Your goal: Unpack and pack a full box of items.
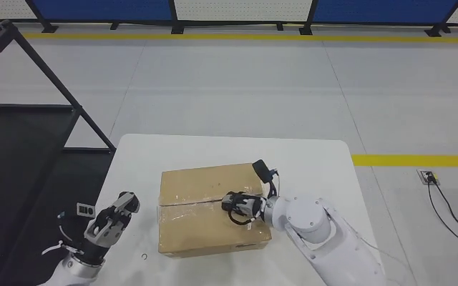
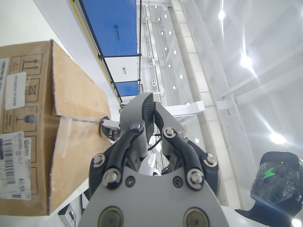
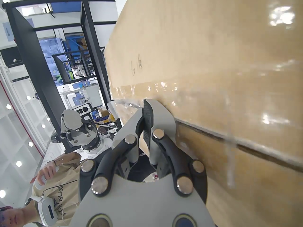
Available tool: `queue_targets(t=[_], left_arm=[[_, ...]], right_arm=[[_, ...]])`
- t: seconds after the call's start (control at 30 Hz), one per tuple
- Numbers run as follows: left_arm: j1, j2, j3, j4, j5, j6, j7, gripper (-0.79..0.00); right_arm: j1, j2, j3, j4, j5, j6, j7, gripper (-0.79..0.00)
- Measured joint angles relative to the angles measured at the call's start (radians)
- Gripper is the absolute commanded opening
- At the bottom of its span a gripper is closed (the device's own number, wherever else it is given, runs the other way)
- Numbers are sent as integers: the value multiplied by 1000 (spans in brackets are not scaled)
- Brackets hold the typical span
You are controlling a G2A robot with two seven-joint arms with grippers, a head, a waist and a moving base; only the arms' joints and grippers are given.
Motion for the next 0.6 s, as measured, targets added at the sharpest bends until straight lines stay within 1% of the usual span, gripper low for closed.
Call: queue_targets(t=[0.23,0.33,0.6], left_arm=[[-17,1,0,7,2,15,-20,-733],[-21,2,-4,9,-1,20,-28,-739],[-28,3,-17,19,-11,29,-45,-748]], right_arm=[[-82,21,95,-71,-26,40,-40,-785],[-102,26,121,-83,-32,65,-56,-785],[-141,34,174,-118,-27,72,-84,-785]])
